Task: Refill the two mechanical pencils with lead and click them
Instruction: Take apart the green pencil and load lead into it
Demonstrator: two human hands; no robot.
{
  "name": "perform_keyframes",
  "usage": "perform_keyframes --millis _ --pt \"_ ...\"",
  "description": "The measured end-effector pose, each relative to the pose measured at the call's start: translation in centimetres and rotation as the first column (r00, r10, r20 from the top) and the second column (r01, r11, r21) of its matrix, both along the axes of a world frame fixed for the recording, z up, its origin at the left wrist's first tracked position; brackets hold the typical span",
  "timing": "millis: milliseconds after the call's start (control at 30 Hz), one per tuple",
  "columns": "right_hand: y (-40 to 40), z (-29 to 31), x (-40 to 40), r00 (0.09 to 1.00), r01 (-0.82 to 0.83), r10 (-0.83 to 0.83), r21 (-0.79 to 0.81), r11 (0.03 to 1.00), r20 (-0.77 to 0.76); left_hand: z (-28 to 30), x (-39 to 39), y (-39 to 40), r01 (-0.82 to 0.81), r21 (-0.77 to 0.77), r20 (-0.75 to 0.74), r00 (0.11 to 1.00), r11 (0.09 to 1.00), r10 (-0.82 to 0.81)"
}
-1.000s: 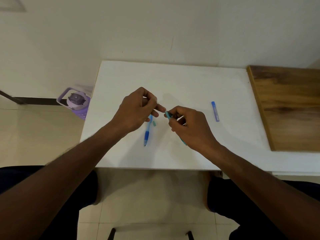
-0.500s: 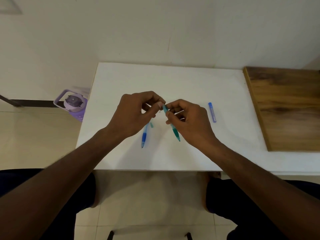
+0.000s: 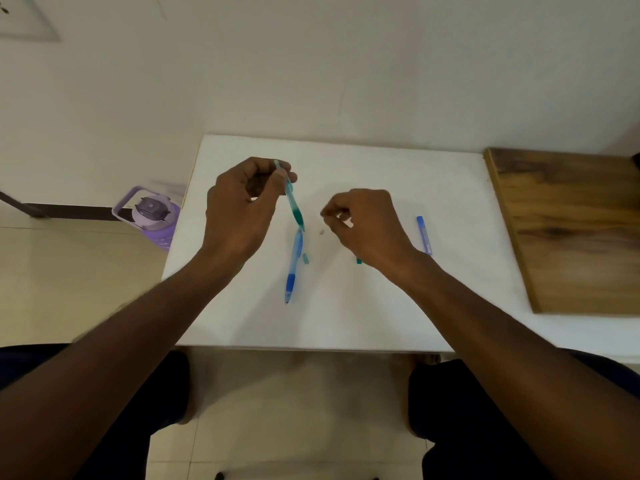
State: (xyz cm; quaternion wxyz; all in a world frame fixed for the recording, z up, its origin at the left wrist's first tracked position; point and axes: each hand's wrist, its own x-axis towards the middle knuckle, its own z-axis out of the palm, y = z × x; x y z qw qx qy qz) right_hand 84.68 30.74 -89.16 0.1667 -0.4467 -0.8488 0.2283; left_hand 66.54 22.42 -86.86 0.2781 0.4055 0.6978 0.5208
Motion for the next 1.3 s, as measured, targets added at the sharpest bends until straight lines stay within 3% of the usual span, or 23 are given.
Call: perform_keyframes --millis 100,467,533,600,667,733,967,1300 --pt "0.1 -2.0 -0.6 0.987 -0.041 0.041 -0.002 0.999 0.157 0.0 -0.3 -0.3 0.005 -0.022 -0.03 1.0 1.0 -0.005" --pt "-0.1 -3.0 -1.7 0.963 -0.073 0.06 0.042 0.996 0.263 -1.0 -0.4 -0.6 0.121 -0.182 -0.035 0.991 0.976 -0.13" --pt "-0.3 -1.9 -1.7 0.993 -0.026 0.025 0.006 1.0 0.119 -0.9 -0.2 -0.6 0.148 -0.187 -0.034 0.987 0.971 -0.157" --pt "-0.4 -0.4 -1.3 0.988 0.06 -0.068 -0.068 0.996 -0.135 -0.9 -0.2 -0.7 0.177 -0.19 -0.059 0.98 0.966 -0.192" --pt "-0.5 1.1 -0.5 0.924 0.109 -0.172 -0.195 0.975 -0.342 -0.9 -0.2 -0.7 0.198 -0.196 -0.127 0.966 0.96 -0.225" --pt "-0.7 2.0 0.5 0.857 0.098 -0.248 -0.33 0.939 -0.452 -1.0 0.1 -0.8 0.218 -0.181 -0.162 0.955 0.959 -0.248" --pt "-1.0 1.9 2.1 0.813 0.032 -0.305 -0.485 0.874 -0.496 -1.5 1.3 -0.6 0.255 -0.126 -0.169 0.947 0.959 -0.274" --pt "-1.0 1.5 1.9 0.812 -0.003 -0.279 -0.481 0.876 -0.513 -1.6 1.2 -0.5 0.262 -0.075 -0.179 0.946 0.962 -0.272"
